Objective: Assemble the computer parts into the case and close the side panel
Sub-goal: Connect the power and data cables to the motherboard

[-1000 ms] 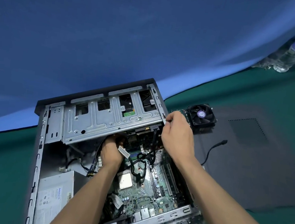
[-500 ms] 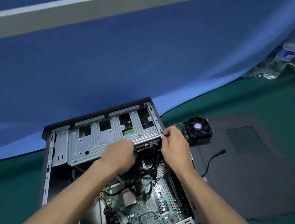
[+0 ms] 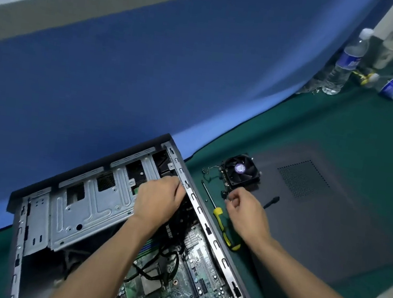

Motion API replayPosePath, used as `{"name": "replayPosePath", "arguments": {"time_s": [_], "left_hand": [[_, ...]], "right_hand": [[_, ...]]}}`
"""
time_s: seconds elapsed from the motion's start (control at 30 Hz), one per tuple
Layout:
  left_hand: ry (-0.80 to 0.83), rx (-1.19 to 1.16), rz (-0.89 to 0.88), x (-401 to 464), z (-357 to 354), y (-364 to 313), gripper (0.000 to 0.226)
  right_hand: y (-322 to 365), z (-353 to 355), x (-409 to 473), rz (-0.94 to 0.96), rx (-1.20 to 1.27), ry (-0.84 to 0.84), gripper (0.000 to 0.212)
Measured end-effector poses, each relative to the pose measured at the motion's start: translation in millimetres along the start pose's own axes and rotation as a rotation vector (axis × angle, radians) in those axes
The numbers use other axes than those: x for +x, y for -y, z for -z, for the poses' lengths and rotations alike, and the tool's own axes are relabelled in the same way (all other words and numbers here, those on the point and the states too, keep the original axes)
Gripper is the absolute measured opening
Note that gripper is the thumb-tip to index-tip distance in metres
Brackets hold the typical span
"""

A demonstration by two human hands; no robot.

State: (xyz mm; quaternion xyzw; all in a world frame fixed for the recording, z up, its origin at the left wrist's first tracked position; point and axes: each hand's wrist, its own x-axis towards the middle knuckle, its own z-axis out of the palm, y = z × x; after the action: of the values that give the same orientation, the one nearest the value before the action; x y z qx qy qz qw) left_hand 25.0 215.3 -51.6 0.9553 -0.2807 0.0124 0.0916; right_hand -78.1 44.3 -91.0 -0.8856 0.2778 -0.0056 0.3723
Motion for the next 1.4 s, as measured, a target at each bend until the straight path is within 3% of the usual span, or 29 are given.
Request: {"name": "replayPosePath", "arguments": {"time_s": [0.2, 0.33, 0.5, 0.6, 0.7, 0.77, 1.03, 1.1, 1.27, 1.4], "left_hand": [[-0.009, -0.012, -0.016, -0.2, -5.2, 5.0, 0.035], [-0.022, -0.016, -0.030, -0.1, -4.1, 2.8, 0.037], [-0.004, -0.006, -0.008, 0.1, -3.2, 3.2, 0.036], [-0.003, 0.003, -0.003, -0.5, -4.0, 2.9, 0.036], [-0.001, 0.008, 0.004, 0.5, -5.4, 3.2, 0.036], [-0.004, -0.003, 0.006, 0.1, -5.7, 3.2, 0.036], [0.007, -0.061, 0.075, -1.1, 3.5, 0.1, 0.035], [0.002, -0.199, 0.154, -3.9, 6.2, -0.6, 0.036], [0.094, -0.965, 0.427, -1.1, 38.8, -4.1, 0.022], [0.133, -1.098, 0.456, -11.7, 64.5, -9.1, 0.026]], "right_hand": [[-15.7, -21.2, 18.4, -0.122, -0.288, 0.223, 0.032], [-12.6, -29.0, 24.9, -0.127, -0.437, 0.266, 0.015], [-10.5, -35.3, 26.8, -0.055, -0.583, 0.261, 0.035], [-10.4, -32.6, 30.5, -0.088, -0.602, 0.313, 0.025], [-7.3, -25.4, 31.7, -0.113, -0.538, 0.326, 0.008], [-3.9, -19.1, 29.2, -0.123, -0.445, 0.291, 0.019], [13.9, 26.0, -1.9, 0.072, 0.073, 0.009, 0.022], [28.5, 42.7, -12.3, 0.169, 0.160, -0.076, 0.023], [83.7, 72.3, -30.7, 0.363, 0.376, -0.219, 0.019], [122.2, 72.8, -39.5, 0.342, 0.572, -0.265, 0.017]]}}
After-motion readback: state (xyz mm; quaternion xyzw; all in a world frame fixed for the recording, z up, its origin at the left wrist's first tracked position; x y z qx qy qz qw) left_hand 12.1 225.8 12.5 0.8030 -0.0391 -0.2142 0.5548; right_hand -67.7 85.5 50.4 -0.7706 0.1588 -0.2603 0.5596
